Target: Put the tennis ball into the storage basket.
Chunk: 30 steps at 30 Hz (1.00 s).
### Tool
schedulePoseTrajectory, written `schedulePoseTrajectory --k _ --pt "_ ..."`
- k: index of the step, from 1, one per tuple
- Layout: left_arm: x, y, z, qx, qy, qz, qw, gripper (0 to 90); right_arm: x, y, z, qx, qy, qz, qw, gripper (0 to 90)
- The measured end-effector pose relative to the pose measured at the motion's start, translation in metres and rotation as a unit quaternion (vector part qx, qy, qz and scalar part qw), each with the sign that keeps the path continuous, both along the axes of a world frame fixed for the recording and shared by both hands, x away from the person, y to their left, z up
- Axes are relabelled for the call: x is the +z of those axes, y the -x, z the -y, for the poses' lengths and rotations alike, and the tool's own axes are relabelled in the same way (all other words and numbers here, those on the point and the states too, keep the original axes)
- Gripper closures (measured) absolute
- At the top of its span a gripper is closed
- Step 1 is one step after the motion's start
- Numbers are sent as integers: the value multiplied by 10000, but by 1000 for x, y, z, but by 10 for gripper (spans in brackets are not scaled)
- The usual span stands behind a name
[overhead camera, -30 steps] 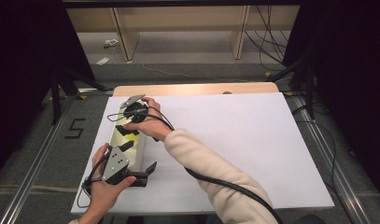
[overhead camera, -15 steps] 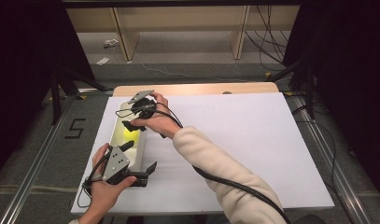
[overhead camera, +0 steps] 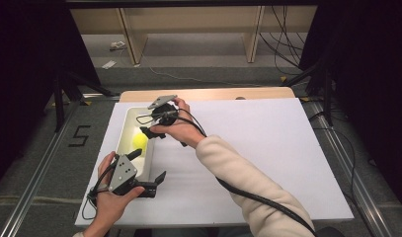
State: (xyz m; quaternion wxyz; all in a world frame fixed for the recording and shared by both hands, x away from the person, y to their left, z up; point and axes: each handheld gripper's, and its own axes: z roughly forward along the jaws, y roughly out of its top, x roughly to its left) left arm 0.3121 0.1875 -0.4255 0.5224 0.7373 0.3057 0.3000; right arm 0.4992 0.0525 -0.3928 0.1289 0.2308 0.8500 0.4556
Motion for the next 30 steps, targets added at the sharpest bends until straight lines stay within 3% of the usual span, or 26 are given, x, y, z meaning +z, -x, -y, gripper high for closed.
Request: schedulePoseTrajectory --k 11,30 --pt "0 0 0 11 16 10 10000 0 4 4 25 -108 -33 29 9999 171" --pt "1 1 0 3 16 25 10000 0 2 7 53 -266 -33 54 9996 172"
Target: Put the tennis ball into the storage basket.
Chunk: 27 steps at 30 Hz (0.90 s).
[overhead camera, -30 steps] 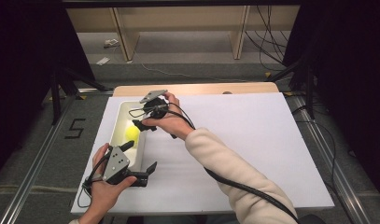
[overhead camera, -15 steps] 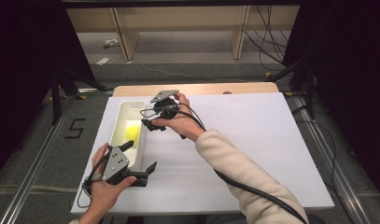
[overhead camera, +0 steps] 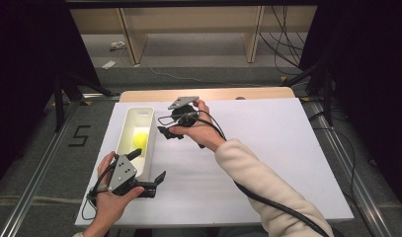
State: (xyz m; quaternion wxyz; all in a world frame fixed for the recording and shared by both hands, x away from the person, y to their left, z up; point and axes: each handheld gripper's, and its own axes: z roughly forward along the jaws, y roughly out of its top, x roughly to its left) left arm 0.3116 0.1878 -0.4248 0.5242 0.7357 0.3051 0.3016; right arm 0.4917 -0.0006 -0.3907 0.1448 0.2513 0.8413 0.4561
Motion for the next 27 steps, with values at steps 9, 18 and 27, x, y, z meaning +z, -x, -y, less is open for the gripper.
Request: schedulePoseTrajectory --k 9,18,27 --pt "0 0 0 -5 7 0 10000 0 -2 1 15 -133 -29 -19 9999 172" --pt "0 0 0 -7 2 7 10000 0 -2 2 25 -169 -23 5 9999 172" --pt "0 0 1 -5 21 -3 10000 0 -4 4 37 -260 -29 -16 9997 173"
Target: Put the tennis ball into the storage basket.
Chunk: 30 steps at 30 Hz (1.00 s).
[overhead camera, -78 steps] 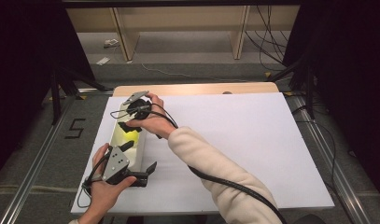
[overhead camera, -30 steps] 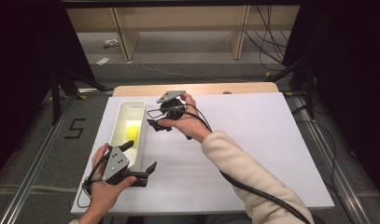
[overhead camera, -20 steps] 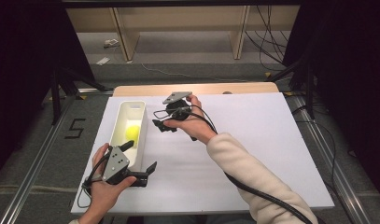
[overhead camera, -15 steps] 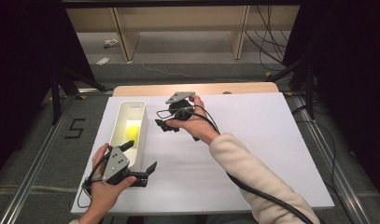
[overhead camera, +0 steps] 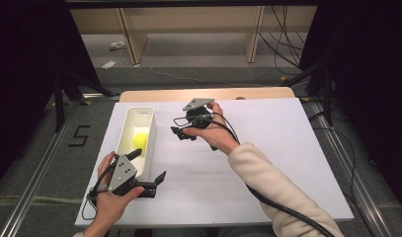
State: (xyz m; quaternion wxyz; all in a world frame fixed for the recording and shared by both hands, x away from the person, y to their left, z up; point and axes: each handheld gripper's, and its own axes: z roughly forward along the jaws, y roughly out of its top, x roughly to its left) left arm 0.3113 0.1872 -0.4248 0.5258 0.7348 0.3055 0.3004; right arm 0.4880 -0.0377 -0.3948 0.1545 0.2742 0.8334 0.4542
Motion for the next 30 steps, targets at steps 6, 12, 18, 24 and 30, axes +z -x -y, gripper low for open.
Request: schedulePoseTrajectory --k 6,12,18,24,30 --pt "0 0 0 -4 -12 12 10000 0 -1 2 8 -61 -11 -27 10000 173" --pt "0 0 0 2 -17 9 10000 0 -3 3 16 -85 1 -6 10000 173" --pt "0 0 0 -3 -11 10 10000 0 -5 4 25 -161 -4 -47 9999 173" --pt "0 0 0 0 -9 19 10000 0 -4 5 35 -231 -24 -26 9997 174" --pt "0 0 0 -3 -9 16 10000 0 -6 7 40 -254 -5 -33 9997 175"
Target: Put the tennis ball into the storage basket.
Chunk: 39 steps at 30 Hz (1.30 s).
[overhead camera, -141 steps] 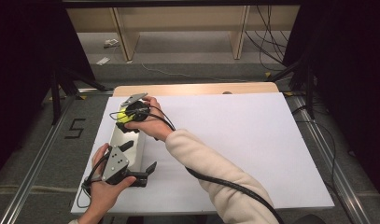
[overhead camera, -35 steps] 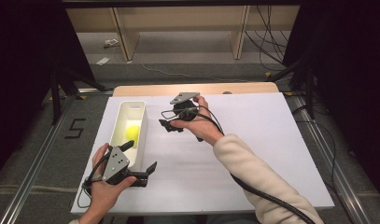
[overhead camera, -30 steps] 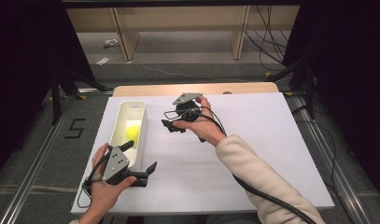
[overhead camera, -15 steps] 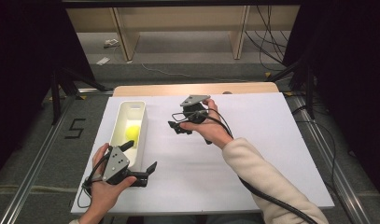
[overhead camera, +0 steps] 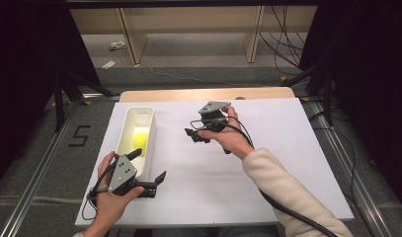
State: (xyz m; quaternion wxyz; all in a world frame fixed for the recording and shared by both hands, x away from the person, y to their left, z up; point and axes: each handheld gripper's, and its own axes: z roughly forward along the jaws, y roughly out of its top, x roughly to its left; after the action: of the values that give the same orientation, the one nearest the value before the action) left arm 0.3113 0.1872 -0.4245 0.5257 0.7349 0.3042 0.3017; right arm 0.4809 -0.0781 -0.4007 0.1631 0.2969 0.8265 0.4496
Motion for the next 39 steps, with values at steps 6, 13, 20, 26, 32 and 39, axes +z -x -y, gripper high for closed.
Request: schedulePoseTrajectory --k 6,13,20,26,32,39 --pt "0 0 0 3 9 -1 10000 0 -1 1 8 -45 11 1 10000 175" --pt "0 0 0 5 20 -1 10000 0 -1 4 17 -90 10 34 10000 175" --pt "0 0 0 7 13 6 10000 0 -3 6 26 -151 7 35 9999 175" --pt "0 0 0 6 20 1 10000 0 -5 9 35 -197 10 15 9998 175" --pt "0 0 0 9 22 5 10000 0 -6 11 41 -242 -9 13 9997 175" --pt "0 0 0 8 21 -2 10000 0 -7 15 51 -291 -23 12 9996 175"
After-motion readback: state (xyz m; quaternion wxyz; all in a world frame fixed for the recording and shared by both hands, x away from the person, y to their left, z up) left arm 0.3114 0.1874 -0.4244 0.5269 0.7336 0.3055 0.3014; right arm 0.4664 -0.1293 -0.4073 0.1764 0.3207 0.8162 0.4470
